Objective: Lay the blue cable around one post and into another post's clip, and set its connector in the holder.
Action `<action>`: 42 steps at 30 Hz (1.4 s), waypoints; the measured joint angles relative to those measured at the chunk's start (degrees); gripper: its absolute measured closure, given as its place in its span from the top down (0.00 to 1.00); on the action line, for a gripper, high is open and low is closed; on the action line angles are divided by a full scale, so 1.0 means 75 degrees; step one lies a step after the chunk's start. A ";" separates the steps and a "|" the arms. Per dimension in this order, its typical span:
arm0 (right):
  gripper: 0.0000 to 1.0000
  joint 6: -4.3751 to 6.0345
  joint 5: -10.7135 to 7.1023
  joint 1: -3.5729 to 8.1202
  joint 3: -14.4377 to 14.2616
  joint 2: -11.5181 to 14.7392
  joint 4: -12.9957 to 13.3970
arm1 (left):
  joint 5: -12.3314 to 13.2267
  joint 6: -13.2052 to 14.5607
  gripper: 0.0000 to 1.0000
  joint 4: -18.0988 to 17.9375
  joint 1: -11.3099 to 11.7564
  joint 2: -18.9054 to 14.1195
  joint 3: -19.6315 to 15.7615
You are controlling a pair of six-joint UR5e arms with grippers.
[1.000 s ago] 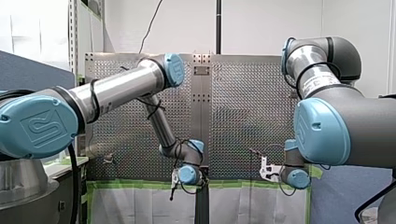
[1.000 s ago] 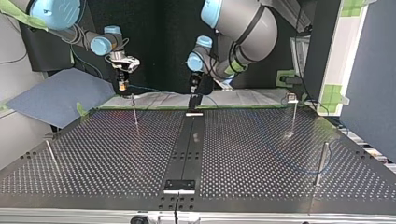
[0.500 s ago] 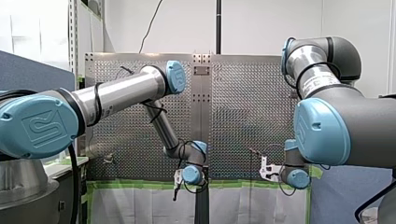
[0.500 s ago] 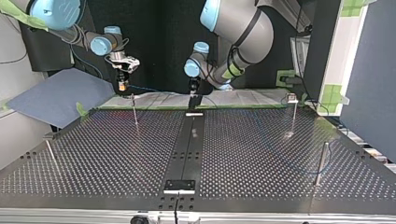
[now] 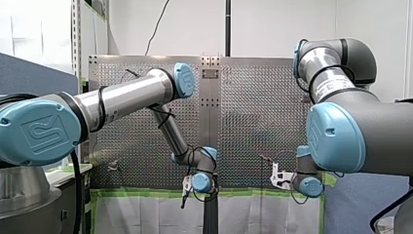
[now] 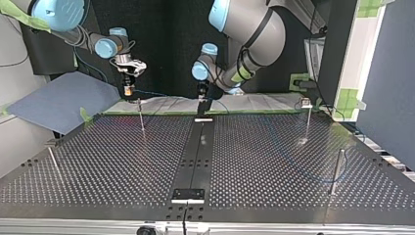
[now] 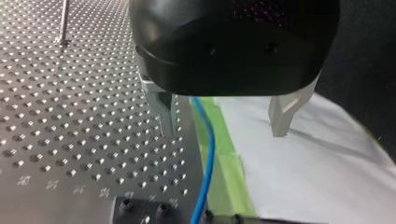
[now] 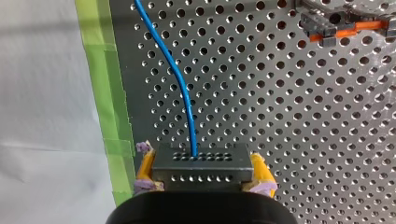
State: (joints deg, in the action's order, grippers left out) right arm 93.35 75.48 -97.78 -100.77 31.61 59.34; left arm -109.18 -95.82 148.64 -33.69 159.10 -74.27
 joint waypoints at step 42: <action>0.00 0.0007 -0.0031 0.0108 0.0001 -0.0018 0.0054 | 0.0518 0.0027 0.60 -0.0013 0.0111 -0.0011 0.0200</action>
State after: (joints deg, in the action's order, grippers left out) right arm 93.40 75.24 -96.98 -100.76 31.48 59.74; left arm -105.29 -95.62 148.54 -32.87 159.02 -72.77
